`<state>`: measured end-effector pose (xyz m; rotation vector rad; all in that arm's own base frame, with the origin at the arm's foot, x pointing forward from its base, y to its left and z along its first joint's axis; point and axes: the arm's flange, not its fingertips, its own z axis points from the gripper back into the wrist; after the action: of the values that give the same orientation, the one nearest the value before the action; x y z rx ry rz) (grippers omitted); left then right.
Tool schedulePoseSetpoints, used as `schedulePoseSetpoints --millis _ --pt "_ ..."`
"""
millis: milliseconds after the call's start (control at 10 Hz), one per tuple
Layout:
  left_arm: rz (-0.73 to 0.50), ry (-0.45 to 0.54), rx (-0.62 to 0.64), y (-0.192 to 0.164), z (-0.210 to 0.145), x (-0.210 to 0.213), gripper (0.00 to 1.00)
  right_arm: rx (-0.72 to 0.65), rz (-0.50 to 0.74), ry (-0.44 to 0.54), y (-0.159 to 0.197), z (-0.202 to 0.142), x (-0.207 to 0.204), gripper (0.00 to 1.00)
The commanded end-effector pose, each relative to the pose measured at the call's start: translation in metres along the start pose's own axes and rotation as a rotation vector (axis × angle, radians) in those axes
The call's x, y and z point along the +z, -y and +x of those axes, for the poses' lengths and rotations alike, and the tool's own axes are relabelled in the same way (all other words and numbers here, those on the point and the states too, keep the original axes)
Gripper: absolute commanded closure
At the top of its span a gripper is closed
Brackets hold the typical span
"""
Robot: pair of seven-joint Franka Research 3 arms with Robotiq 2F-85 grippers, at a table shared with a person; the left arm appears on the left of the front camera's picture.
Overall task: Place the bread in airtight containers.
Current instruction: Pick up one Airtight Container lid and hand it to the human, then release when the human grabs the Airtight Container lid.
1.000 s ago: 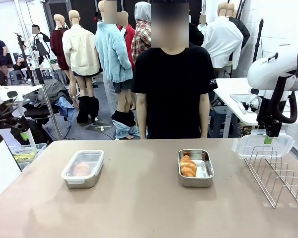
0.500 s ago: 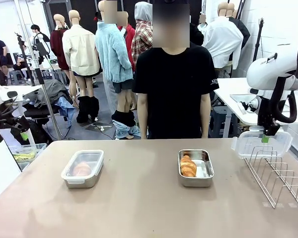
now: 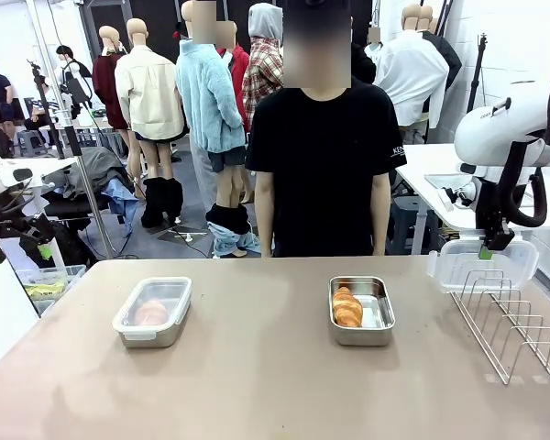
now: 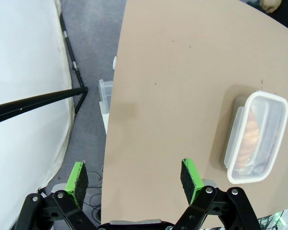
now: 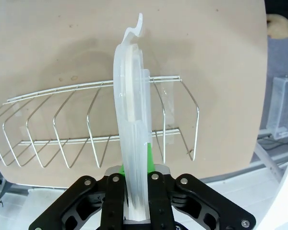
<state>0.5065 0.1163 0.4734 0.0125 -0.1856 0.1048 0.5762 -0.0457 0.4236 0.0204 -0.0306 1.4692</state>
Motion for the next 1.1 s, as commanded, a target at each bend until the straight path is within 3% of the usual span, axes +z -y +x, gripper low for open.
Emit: schedulePoseSetpoints --millis 0,500,700,800,1000 --pt "0.002 -0.003 0.003 -0.001 -0.001 0.001 0.00 0.000 0.000 0.000 0.000 0.000 0.000 1.00" --pt "0.002 -0.003 0.003 -0.001 -0.001 0.001 0.00 -0.002 0.000 0.000 0.000 -0.001 0.000 1.00" --pt "0.002 -0.003 0.003 -0.001 -0.001 0.001 0.00 -0.029 0.012 0.070 -0.008 -0.004 0.060 1.00" --pt "0.002 -0.003 0.003 -0.001 -0.001 0.001 0.00 -0.044 0.018 0.047 -0.008 -0.005 0.095 1.00" --pt "0.002 -0.003 0.003 -0.001 -0.001 0.001 0.00 -0.227 0.103 0.096 0.006 0.012 0.155 1.00"
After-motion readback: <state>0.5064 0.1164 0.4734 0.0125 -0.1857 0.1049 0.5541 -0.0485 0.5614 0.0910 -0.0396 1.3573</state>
